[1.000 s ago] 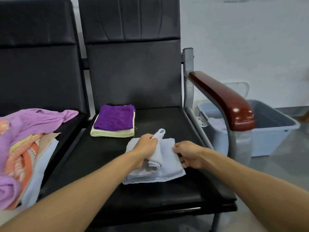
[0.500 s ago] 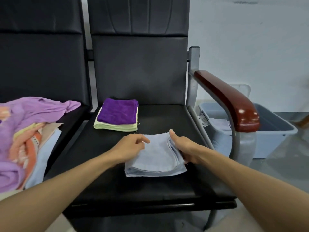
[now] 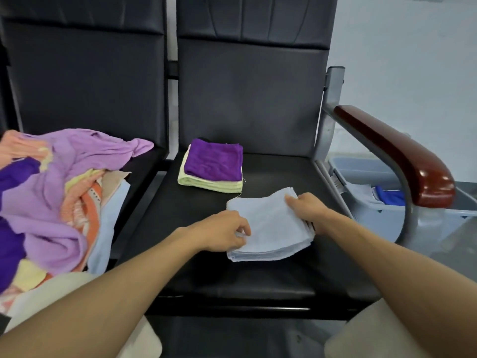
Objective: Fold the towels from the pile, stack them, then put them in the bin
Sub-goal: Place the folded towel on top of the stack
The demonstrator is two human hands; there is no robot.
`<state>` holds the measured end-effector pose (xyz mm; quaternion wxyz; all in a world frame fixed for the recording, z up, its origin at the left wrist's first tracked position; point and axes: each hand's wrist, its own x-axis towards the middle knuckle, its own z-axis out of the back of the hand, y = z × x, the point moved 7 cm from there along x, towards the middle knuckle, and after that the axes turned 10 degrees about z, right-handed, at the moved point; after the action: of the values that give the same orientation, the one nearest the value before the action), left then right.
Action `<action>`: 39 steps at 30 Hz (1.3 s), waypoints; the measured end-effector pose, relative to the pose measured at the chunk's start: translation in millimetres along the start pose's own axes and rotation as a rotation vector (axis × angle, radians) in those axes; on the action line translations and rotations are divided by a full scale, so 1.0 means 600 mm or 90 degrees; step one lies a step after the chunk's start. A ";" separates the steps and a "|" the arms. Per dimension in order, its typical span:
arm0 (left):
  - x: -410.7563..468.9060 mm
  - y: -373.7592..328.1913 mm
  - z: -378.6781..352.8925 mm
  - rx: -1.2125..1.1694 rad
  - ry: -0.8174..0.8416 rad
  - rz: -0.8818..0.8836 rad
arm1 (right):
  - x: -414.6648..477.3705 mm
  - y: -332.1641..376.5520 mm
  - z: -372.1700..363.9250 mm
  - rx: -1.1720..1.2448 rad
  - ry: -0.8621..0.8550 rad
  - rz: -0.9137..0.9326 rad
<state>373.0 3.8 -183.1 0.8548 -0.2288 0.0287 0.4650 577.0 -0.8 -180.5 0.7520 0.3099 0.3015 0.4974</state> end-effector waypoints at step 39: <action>0.185 0.239 0.237 -0.552 -0.246 0.200 | 0.230 0.207 -0.109 0.463 0.079 0.176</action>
<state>296.8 216.2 -137.3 0.5903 -0.4655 -0.2924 0.5911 502.3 177.6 -146.4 0.4993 0.5635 0.4582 0.4725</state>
